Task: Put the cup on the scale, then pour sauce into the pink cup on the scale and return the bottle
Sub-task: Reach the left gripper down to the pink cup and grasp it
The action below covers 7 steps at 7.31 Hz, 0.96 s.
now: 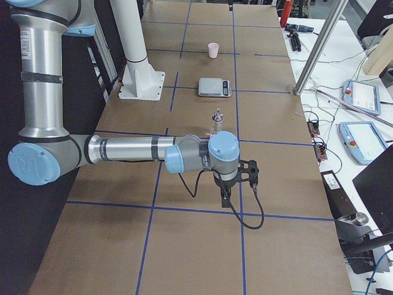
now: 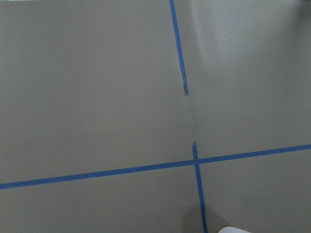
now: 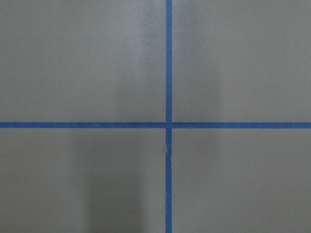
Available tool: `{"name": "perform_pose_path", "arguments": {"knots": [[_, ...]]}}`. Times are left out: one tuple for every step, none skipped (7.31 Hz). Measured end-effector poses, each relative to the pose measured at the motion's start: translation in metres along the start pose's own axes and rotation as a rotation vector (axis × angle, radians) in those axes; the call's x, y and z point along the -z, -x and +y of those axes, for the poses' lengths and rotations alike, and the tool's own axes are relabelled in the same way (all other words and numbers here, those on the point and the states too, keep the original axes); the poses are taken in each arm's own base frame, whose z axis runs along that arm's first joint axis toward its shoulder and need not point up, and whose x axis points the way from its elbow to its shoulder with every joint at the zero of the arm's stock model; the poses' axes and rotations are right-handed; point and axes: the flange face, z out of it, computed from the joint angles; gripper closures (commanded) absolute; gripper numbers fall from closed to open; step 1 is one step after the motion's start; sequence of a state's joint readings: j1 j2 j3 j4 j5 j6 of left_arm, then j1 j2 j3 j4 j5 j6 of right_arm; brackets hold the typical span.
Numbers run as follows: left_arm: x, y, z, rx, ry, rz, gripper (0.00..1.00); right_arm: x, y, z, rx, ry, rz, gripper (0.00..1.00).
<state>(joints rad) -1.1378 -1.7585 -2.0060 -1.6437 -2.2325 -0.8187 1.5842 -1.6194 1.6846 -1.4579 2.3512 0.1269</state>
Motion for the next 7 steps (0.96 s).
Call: {"name": "perform_pose_path", "arguments": {"knots": [[-0.022,-0.016,0.018,0.067,-0.003,-0.016,0.0,-0.001,0.0,0.0,-0.003,0.002,0.001,0.0],[-0.048,-0.025,0.041,0.117,-0.01,-0.029,0.0,-0.001,0.0,0.0,-0.002,0.001,-0.001,0.0],[-0.075,-0.033,0.065,0.158,-0.02,-0.041,0.0,0.0,0.002,0.0,0.0,0.0,-0.004,0.0],[-0.097,-0.042,0.084,0.182,-0.025,-0.053,0.0,0.0,0.003,-0.001,0.002,-0.001,-0.006,0.0],[-0.113,-0.047,0.095,0.193,-0.023,-0.065,0.0,0.001,0.003,-0.001,0.003,-0.002,-0.006,0.0],[-0.125,-0.048,0.098,0.196,-0.018,-0.077,0.0,0.001,0.004,-0.002,0.004,-0.004,-0.006,0.0],[-0.136,-0.047,0.1,0.192,-0.013,-0.083,0.0,0.002,0.005,-0.003,0.006,-0.006,-0.008,0.0]]}}
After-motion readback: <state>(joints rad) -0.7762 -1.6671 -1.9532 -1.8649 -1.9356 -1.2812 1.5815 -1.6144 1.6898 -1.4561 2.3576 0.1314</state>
